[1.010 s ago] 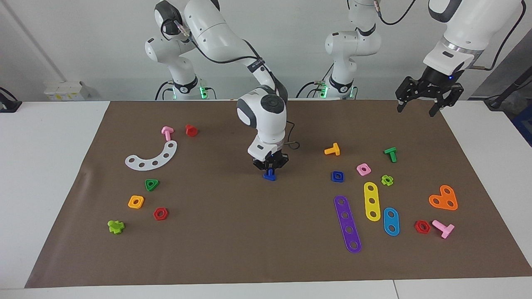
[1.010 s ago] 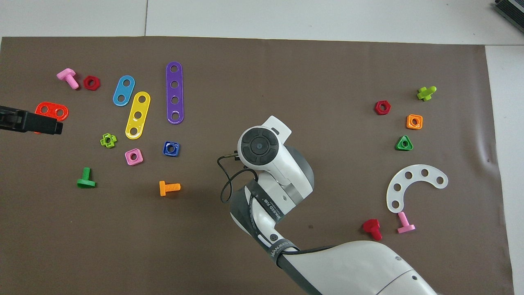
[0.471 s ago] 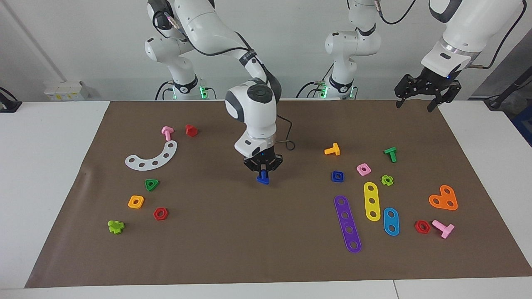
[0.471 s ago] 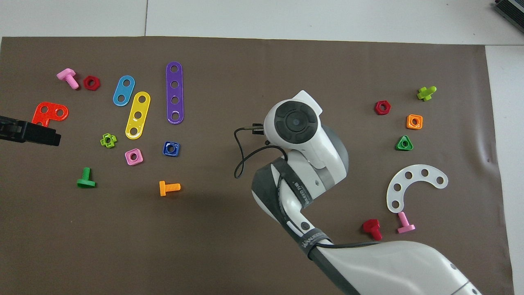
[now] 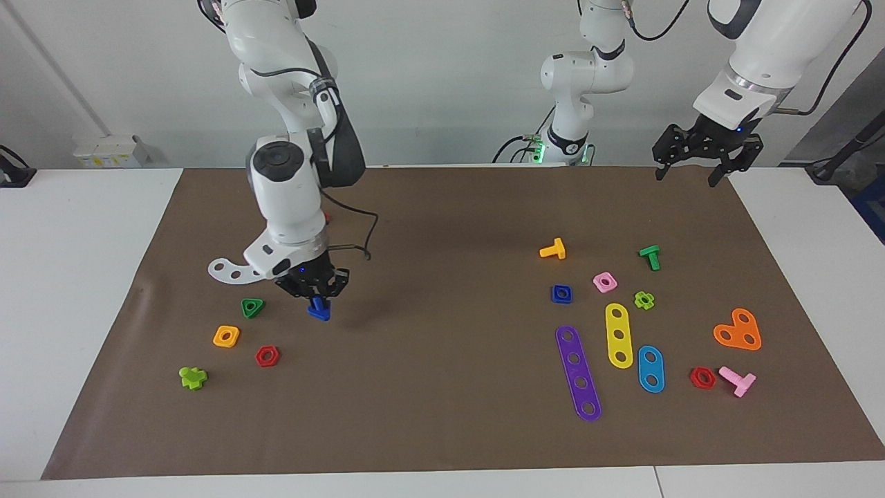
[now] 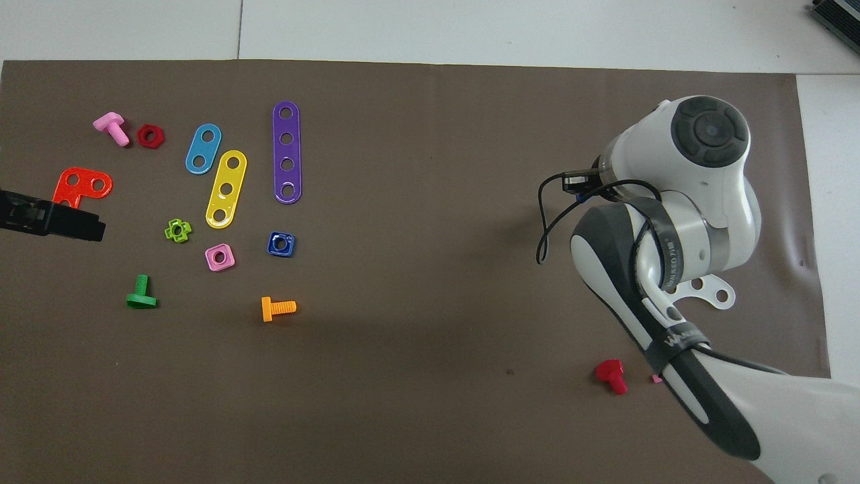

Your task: Unscrew and place screws in storage area

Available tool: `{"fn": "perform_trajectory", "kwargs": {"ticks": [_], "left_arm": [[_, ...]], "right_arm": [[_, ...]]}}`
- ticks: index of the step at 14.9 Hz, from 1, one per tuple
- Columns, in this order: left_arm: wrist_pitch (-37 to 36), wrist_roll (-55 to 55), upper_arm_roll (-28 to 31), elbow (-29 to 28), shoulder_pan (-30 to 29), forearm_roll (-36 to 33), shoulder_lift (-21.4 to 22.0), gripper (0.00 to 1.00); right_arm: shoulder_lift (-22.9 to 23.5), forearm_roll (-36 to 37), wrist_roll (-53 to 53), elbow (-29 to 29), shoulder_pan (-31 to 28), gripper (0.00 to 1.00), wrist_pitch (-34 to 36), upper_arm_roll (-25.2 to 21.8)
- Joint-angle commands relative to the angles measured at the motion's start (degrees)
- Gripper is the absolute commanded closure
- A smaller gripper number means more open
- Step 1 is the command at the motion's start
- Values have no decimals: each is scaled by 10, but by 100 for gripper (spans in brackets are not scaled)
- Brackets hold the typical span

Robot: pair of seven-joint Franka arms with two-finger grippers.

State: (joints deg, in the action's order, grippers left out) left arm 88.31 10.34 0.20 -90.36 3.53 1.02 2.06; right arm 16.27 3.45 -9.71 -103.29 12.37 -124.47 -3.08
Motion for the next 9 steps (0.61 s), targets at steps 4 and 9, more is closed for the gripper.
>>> {"fn": "perform_trajectory", "kwargs": {"ticks": [4, 9], "left_arm": [[-10, -2, 5, -13, 9, -13, 13, 0], [-9, -1, 10, -13, 2, -13, 13, 0]], "right_arm": [[-45, -26, 108, -186, -69, 100, -181, 11], [-36, -27, 105, -190, -78, 1, -190, 11]]}}
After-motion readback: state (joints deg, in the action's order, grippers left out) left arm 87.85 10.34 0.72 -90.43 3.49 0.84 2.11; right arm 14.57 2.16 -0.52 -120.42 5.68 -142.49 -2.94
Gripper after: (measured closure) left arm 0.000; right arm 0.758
